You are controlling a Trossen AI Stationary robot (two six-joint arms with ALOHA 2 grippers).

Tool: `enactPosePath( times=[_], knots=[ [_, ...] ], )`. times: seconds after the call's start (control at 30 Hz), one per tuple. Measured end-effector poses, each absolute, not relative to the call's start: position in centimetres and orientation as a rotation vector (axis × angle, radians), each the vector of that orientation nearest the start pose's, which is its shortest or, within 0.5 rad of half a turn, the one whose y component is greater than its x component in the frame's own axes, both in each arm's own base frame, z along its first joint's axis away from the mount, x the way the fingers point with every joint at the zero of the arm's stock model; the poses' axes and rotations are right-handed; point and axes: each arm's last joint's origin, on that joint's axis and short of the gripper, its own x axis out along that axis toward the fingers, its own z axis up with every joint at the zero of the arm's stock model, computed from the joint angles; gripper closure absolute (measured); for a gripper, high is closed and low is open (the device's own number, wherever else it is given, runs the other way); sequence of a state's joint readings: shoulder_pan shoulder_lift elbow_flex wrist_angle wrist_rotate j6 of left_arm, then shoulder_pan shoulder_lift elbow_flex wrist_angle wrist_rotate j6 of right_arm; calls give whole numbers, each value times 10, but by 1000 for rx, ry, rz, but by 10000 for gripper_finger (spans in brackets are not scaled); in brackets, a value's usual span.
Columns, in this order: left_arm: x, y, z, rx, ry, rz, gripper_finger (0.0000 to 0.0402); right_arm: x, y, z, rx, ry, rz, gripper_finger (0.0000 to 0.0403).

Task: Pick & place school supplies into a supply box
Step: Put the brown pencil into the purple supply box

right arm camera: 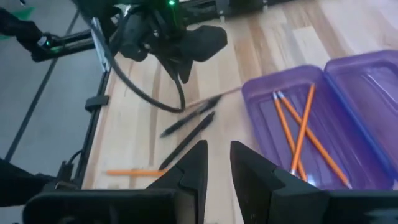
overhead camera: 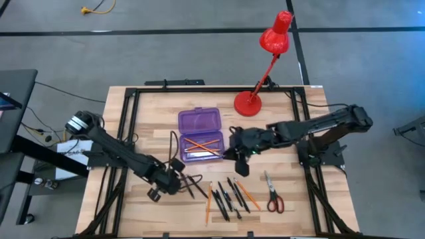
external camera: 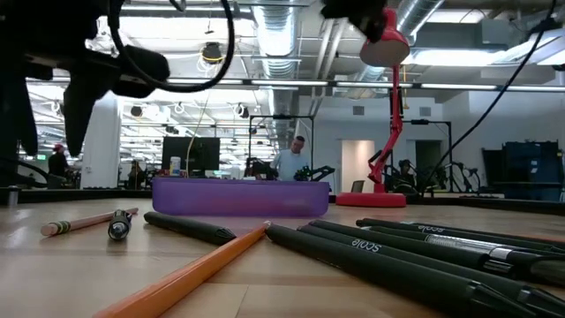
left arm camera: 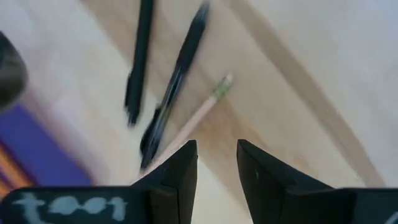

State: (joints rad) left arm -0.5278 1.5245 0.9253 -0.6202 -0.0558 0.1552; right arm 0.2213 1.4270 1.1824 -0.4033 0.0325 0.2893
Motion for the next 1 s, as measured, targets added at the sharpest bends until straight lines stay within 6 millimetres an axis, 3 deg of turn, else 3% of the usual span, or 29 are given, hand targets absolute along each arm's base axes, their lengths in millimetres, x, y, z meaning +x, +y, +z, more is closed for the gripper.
enactPosePath(
  times=[0.27,0.5,0.67,1.0],
  knots=[
    [259,-150,178,603,987,-605,299,269,93,323,136,649,8,341],
    [267,-151,152,694,1045,-646,299,243,103,337,147,606,-52,341],
    [268,-148,145,694,1078,-669,299,229,110,340,146,604,-95,341],
    [270,-135,144,705,1127,-698,299,225,118,340,152,588,-121,341]
  ],
)
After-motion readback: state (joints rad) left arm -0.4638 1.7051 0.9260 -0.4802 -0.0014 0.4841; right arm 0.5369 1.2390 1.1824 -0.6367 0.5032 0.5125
